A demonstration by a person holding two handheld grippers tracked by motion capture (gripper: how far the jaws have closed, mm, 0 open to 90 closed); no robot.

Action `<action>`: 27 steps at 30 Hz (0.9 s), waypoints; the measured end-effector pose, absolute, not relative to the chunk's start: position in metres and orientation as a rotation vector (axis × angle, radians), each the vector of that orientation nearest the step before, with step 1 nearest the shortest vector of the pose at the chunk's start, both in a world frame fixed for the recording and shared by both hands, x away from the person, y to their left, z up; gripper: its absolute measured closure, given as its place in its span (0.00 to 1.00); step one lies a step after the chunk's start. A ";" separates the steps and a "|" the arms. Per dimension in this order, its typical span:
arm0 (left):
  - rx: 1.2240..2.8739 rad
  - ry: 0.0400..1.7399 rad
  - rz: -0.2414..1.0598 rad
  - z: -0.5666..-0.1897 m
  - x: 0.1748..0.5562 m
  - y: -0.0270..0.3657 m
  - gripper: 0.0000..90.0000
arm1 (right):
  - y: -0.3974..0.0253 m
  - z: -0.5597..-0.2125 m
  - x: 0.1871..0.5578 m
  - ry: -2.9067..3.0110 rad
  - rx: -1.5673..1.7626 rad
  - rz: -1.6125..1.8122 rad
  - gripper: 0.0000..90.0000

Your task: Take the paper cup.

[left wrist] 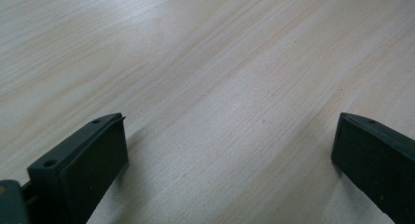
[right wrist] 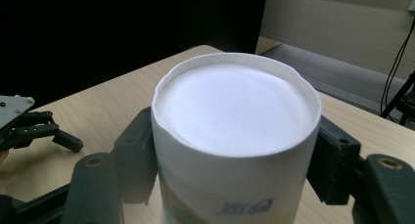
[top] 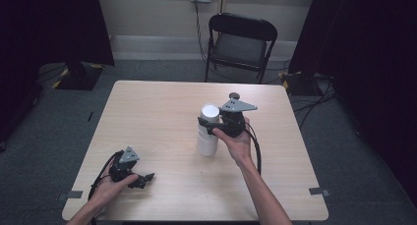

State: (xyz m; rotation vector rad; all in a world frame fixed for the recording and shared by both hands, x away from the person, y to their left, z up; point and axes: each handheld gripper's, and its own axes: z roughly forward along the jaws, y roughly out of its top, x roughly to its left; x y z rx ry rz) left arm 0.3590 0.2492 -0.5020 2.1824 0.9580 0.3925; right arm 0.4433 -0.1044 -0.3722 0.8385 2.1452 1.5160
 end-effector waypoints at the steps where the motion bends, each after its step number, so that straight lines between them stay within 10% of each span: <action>1: 2.182 0.958 0.393 -0.502 0.359 0.249 0.00 | -0.105 -0.371 0.443 2.143 0.836 1.514 0.36; 27: 2.184 0.958 0.397 -0.502 0.359 0.249 0.00 | -0.109 -0.337 0.439 2.072 0.813 1.574 0.36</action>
